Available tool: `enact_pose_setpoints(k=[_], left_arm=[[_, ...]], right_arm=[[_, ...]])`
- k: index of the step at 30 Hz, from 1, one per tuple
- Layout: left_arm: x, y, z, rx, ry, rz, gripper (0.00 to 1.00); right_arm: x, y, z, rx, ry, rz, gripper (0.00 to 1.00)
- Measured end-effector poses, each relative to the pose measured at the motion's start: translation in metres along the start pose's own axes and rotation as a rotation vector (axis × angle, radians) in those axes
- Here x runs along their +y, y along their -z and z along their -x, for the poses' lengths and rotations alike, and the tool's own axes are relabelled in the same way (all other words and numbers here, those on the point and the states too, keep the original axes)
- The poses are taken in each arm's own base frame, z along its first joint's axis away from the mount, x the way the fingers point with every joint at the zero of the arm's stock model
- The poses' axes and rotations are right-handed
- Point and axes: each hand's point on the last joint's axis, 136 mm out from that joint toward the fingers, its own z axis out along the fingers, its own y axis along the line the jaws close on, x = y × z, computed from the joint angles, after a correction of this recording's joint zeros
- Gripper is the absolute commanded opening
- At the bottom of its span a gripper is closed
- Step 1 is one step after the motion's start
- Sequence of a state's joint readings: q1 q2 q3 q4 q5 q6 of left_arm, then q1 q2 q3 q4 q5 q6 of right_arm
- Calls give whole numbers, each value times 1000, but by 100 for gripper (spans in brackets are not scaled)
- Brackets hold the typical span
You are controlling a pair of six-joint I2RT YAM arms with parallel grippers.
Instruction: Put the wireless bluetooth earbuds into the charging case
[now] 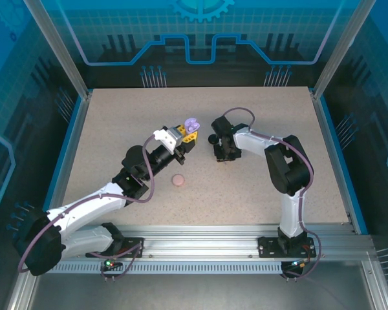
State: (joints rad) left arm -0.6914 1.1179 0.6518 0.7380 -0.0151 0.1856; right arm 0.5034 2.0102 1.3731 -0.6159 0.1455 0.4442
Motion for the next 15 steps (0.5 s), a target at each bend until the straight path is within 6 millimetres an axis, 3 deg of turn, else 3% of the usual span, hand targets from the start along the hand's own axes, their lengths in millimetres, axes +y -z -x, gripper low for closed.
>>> enact_pose_setpoints(k=[7,15], left_arm=[[0,0,0,0,0,0,0],[0,0,0,0,0,0,0]], right_arm=[[0,1,0,-11,-1,4,8],[4,8,-12,-4,0,36,7]])
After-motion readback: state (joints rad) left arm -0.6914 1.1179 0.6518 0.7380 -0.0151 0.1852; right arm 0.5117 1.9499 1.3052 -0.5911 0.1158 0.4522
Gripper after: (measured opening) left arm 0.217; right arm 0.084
